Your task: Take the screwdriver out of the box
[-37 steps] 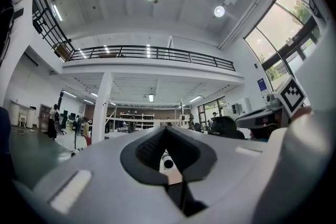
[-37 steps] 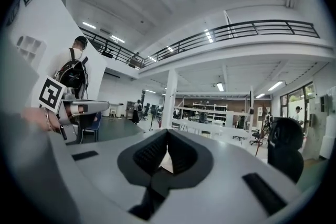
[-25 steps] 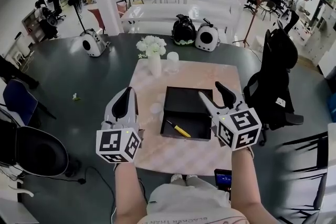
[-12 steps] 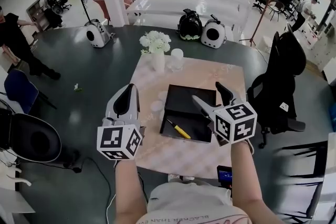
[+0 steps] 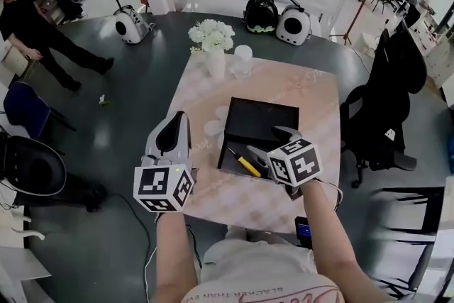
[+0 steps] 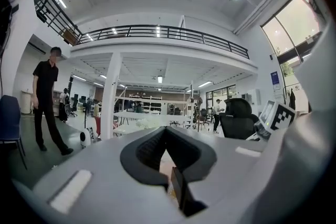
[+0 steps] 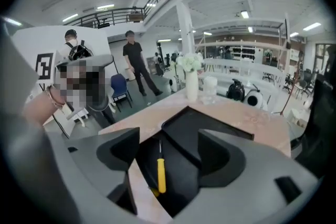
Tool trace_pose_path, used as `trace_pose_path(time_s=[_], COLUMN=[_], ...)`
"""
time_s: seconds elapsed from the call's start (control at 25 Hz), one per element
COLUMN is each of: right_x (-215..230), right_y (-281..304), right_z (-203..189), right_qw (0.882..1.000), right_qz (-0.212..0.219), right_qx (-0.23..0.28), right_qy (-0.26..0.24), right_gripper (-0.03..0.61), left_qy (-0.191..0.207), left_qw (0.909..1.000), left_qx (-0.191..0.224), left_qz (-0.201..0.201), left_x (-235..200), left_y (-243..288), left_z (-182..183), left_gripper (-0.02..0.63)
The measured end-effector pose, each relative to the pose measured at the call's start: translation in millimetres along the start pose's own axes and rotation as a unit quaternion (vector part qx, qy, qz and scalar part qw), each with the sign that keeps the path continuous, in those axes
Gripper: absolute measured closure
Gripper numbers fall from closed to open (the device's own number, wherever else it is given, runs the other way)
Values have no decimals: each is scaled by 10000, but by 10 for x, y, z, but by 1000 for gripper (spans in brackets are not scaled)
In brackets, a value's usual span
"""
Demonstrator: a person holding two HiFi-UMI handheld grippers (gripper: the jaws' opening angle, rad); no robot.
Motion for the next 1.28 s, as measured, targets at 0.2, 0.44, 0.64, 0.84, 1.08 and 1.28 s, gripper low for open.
trace_pose_path(time_s=[0.2,0.44,0.64,0.84,1.08,1.28], right_x=[-140,-178,-227,-267,-296,-304], right_y=[429,865,1172,1350,1460,1468], right_z=[-338,-595,-795,-977,-979,-966], right_qw=[9956,9824,9578,9307,9080,9029], right_qz=[517,843,1172,1087,692,505], right_qx=[-778,-1638,-2602,-3492,-4084,-4192], right_qy=[125,322,331,68,-629,-802], right_gripper=[232,301,324,330,377,386], left_qy=[-75,-152,-163,-190,-254,-267], left_qw=[9997,9992,9990,9987,9981,9980], left_qx=[-194,-327,-368,-369,-324,-276], left_qz=[84,180,209,295,461,499], left_x=[-82,-157,-189,-249,-338,-333], left_y=[14,-16,-73,-125,-228,-284], left_z=[-163,-273,-295,-316,-292,-267], left_gripper=[607,607,607,607,607,607])
Point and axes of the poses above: the fingertips, and each gripper's own axes: y forward along the fingers, x to its right, z out of its top, the point moved 7 cm from there along -y, backward along the fingers, and after that the axes turned 10 degrees about -y, right-handed, at the moved point
